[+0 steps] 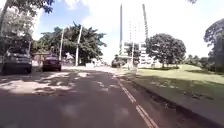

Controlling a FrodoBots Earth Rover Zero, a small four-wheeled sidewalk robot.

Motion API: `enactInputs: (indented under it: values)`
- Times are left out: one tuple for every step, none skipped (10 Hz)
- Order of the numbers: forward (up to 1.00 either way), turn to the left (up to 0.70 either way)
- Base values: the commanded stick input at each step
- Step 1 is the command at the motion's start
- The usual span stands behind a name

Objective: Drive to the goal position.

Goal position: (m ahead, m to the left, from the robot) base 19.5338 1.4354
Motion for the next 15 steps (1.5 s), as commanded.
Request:
enactInputs:
  values:
    - [0.70, 0.00]
    - [0.70, 0.00]
    - [0.70, 0.00]
    - [0.70, 0.00]
    - [0.70, 0.00]
    - [0.70, 0.00]
    - [0.70, 0.00]
    - [0.70, 0.00]
    - [0.70, 0.00]
    - [0.70, 0.00]
    - [0.70, 0.00]
    - [0.70, 0.00]
    - [0.70, 0.00]
    - [0.70, 0.00]
    - [0.70, 0.00]
